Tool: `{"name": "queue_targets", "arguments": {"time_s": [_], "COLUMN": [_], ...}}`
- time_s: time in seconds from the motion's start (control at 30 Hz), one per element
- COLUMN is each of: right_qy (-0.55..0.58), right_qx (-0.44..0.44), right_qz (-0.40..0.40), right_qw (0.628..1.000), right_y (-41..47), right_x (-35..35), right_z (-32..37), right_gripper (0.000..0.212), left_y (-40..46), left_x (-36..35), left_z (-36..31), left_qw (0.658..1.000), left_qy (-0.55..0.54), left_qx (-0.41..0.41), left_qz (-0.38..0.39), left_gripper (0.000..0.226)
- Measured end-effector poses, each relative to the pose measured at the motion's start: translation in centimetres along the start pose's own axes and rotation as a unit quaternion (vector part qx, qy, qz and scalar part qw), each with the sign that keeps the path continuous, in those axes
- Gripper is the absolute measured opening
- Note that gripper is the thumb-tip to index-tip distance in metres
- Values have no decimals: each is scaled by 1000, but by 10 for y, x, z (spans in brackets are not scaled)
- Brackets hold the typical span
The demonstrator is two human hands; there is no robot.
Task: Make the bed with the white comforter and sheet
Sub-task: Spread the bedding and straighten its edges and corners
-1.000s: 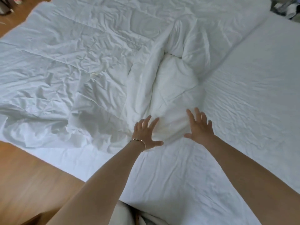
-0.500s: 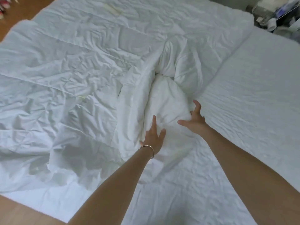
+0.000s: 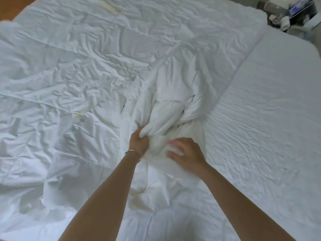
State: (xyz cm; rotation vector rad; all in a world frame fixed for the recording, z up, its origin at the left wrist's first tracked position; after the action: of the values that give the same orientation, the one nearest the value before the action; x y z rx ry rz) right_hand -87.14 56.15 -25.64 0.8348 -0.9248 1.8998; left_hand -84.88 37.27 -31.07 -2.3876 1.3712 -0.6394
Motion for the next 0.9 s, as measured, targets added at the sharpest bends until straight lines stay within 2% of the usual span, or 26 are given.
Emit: {"name": "queue_targets", "arguments": {"time_s": [0.07, 0.1, 0.17, 0.2, 0.27, 0.33, 0.37, 0.43, 0.5, 0.57, 0.6, 0.63, 0.67, 0.77, 0.83, 0.9], "right_qy": [-38, 0, 172, 243, 316, 333, 311, 226, 149, 102, 92, 91, 102, 202, 234, 227], "right_qx": [-136, -224, -338, -361, -379, -384, -373, -304, -239, -216, -223, -239, -254, -279, -265, -254], "right_qz": [-105, -108, -65, -30, 13, -9, -34, -64, -63, -91, -109, -119, -129, -188, -252, -319], "right_qw": [984, 969, 923, 900, 870, 861, 873, 923, 958, 967, 964, 959, 953, 920, 901, 885], "right_y": [17, 23, 34, 36, 31, 18, 8, -17, -47, -73, -84, -93, -103, -135, -161, -188], "right_x": [22, 27, 18, 7, -17, -35, -39, -42, -45, -44, -41, -39, -38, -34, -25, -14], "right_z": [-31, -46, -65, -69, -71, -69, -67, -57, -52, -60, -68, -78, -87, -110, -118, -127], "right_gripper": [74, 88, 114, 124, 136, 126, 114, 93, 78, 58, 49, 44, 43, 42, 47, 53], "left_y": [4, 3, -1, -3, -4, -5, -6, -11, -26, -49, -64, -79, -88, -97, -103, -114], "left_x": [28, 41, 62, 68, 73, 70, 69, 63, 56, 36, 24, 10, -1, -24, -37, -51], "left_z": [18, 28, 44, 47, 50, 50, 49, 47, 39, 26, 21, 19, 21, 31, 24, 12], "left_qw": [999, 998, 997, 997, 998, 997, 996, 988, 946, 889, 864, 842, 830, 842, 876, 915], "left_qy": [-25, -21, 8, 20, 31, 58, 78, 150, 311, 397, 408, 431, 461, 500, 444, 360], "left_qx": [43, 60, 75, 73, 60, 47, 41, 27, -33, -203, -282, -322, -315, -175, -135, -122], "left_qz": [-14, -15, -4, 4, 17, 10, -4, -34, -81, -103, -85, -49, -2, 102, 133, 133], "left_gripper": [46, 46, 49, 51, 52, 51, 49, 44, 52, 74, 82, 84, 82, 63, 54, 52]}}
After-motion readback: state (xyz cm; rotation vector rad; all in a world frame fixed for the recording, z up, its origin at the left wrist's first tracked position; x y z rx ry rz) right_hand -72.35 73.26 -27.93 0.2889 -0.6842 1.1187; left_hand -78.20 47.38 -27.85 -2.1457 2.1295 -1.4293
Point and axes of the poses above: each hand's wrist, its own y-axis towards the middle knuckle, its own x-axis out of the back of the hand, z = x × y, the point moved 4 cm from there along y, towards the middle knuckle, and after that the axes turned 6 degrees about -z, right-handed, at the moved point
